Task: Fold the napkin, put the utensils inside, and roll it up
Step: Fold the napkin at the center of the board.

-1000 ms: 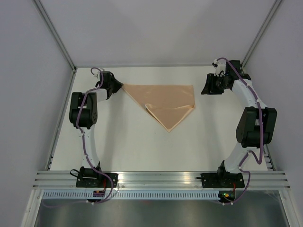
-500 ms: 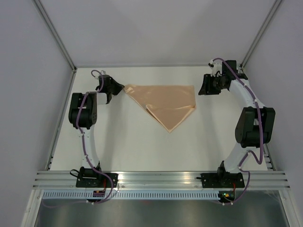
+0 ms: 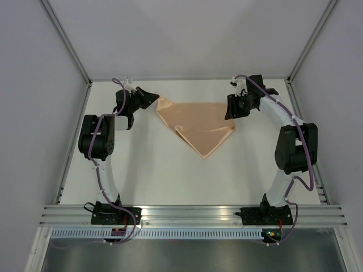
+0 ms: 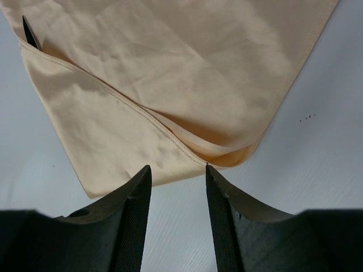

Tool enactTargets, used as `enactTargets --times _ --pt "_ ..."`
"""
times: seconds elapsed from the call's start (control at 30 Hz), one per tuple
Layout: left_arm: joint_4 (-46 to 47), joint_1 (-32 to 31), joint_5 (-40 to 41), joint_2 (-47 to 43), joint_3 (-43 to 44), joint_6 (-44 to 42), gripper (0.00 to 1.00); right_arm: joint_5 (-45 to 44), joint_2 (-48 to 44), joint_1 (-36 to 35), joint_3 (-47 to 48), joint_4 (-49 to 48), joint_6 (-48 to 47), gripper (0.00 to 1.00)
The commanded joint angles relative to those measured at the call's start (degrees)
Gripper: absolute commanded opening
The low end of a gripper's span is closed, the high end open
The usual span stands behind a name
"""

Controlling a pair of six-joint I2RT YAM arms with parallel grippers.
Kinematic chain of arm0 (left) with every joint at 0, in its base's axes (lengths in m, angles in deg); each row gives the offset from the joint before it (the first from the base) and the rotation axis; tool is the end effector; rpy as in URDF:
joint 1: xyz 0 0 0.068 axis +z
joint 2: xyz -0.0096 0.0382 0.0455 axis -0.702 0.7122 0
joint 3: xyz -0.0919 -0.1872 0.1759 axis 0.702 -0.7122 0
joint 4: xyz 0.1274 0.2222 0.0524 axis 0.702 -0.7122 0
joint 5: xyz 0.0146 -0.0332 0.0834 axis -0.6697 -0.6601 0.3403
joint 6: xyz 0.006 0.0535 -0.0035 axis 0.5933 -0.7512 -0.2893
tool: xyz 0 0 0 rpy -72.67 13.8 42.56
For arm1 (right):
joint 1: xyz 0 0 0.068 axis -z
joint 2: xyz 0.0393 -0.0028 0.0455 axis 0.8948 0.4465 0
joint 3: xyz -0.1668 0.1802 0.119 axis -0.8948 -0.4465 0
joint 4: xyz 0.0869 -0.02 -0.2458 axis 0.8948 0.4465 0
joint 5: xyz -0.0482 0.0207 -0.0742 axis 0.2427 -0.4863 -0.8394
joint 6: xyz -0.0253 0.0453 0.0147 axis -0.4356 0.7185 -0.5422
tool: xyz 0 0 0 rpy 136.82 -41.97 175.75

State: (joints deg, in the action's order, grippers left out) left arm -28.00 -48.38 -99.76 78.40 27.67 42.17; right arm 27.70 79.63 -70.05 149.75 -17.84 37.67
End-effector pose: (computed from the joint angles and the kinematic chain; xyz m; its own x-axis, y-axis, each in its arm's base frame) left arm 0.4517 -0.0465 0.1680 -0.4866 -0.6331 -0.6020 0.2298 0.5721 -0.7873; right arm 0.3955 0.0601 0.2451 -0.8404 -0.1313 -0.5258 -0.3418 0.8814 0.3261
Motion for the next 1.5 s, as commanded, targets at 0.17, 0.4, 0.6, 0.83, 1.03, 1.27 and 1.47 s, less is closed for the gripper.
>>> enactTargets --times 0.17,0.4,0.6,0.83,1.03,1.27,1.47 --pt "10.79 -7.18 -18.36 -1.70 -1.67 -1.18 0.02 -2.39 0.82 -0.90 2.31 0.21 -0.13 0.49" --pt "4.30 -13.08 -24.79 -2.14 -1.32 -9.08 0.02 -3.01 0.46 -0.90 2.40 0.04 -0.31 0.49" --pt "-1.77 -16.24 -25.23 -2.76 -3.69 -15.50 0.02 -3.01 0.38 -0.90 2.31 0.04 -0.22 0.49" --pt "-14.34 -20.20 -23.48 -4.69 -3.52 -27.09 0.02 -3.36 0.20 -0.90 2.22 0.04 -0.31 0.49" --pt "-19.43 -21.87 -22.51 -6.01 -3.87 -30.27 0.02 -3.44 0.20 -0.90 2.13 0.04 -0.22 0.49" --pt "-24.71 -24.42 -21.10 -6.71 -3.34 -34.66 0.02 -3.62 0.11 -0.90 2.13 0.04 -0.31 0.49" --pt "-26.48 -26.17 -20.92 -6.36 -3.25 -35.81 0.02 -3.62 -0.06 -0.90 2.05 0.04 -0.31 0.49"
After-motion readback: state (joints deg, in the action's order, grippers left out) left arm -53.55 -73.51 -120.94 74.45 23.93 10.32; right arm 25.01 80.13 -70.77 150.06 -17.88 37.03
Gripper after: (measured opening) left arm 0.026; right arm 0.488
